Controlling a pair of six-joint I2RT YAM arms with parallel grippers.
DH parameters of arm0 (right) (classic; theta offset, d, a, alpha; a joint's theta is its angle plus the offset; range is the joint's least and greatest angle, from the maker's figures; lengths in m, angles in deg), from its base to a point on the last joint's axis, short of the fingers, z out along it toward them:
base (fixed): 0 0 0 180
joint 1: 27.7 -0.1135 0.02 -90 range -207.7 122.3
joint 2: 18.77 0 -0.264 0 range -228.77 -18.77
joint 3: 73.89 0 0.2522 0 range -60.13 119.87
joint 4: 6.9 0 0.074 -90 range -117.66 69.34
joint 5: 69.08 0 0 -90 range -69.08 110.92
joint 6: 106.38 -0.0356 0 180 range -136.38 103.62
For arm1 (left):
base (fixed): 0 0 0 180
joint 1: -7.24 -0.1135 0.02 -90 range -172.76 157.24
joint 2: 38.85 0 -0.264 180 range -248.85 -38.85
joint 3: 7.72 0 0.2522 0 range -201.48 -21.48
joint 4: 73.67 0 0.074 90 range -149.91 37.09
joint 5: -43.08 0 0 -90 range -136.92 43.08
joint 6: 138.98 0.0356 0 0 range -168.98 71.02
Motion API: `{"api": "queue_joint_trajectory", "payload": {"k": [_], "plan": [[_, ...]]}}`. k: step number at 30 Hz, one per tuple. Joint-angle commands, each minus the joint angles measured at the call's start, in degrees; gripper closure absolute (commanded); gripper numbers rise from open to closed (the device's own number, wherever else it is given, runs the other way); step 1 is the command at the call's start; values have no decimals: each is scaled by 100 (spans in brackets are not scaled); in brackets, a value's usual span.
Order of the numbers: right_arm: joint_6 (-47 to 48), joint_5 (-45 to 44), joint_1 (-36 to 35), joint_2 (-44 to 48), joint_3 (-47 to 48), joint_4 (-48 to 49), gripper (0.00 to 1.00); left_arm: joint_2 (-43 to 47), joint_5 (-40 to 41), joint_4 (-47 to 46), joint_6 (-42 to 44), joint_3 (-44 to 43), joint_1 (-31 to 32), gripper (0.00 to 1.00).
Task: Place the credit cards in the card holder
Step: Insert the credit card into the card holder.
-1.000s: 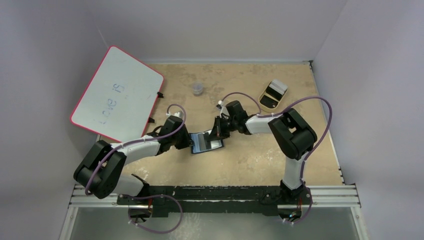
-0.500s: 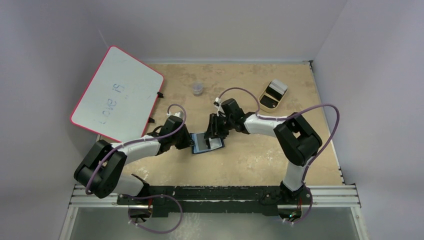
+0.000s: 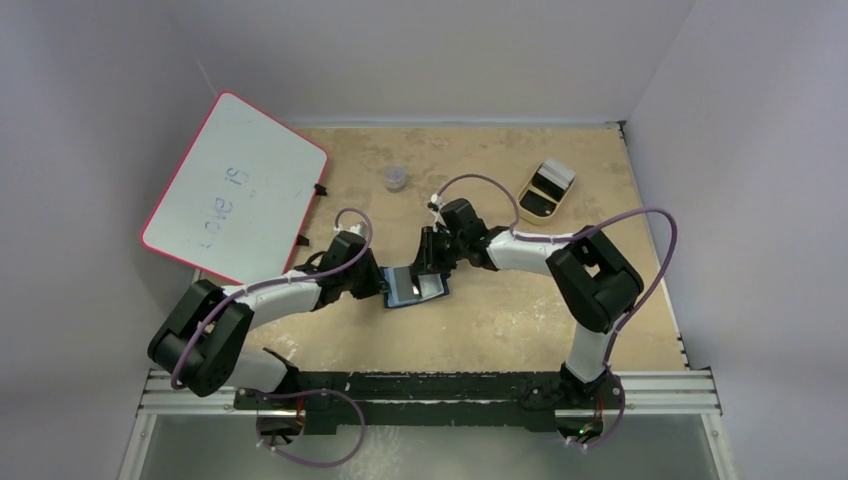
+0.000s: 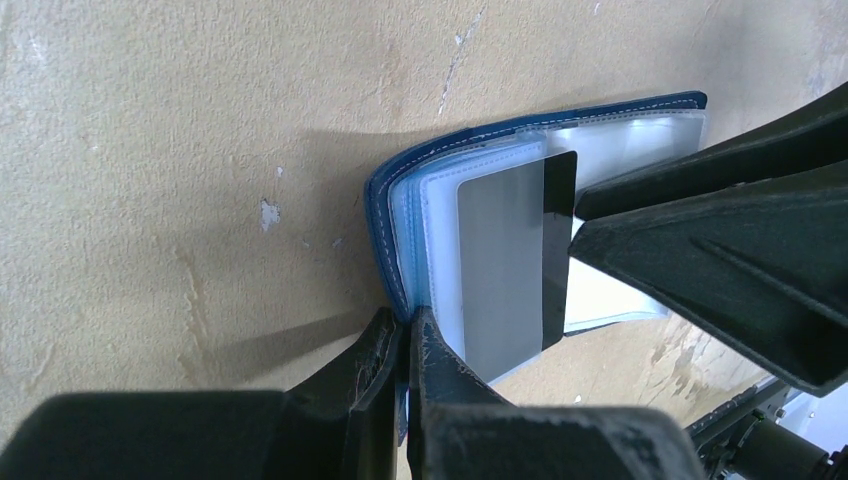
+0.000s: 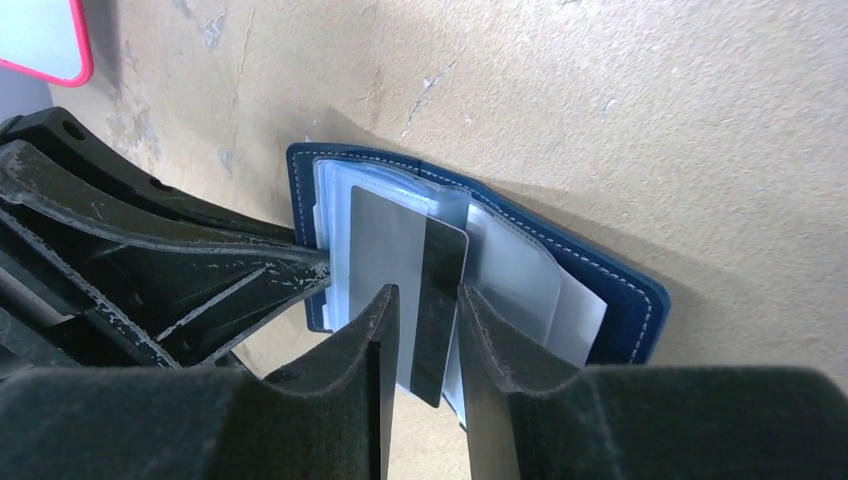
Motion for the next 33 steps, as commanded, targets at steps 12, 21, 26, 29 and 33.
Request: {"api": "queue_joint_trajectory", "payload": {"k": [12, 21, 26, 29, 33], "plan": [[-216, 305, -213, -145, -11, 482, 80, 74, -182, -63, -104, -35, 22, 100], [-92, 247, -230, 120, -22, -13, 73, 246, -101, 192, -2, -132, 15, 100], [161, -315, -122, 561, -36, -518, 68, 375, -145, 294, 26, -155, 22, 100], [255, -462, -121, 510, -28, -599, 73, 521, -177, 396, 26, -256, 20, 100], [326, -493, -121, 278, -42, -493, 78, 615, -200, 509, 48, -353, 20, 100]]}}
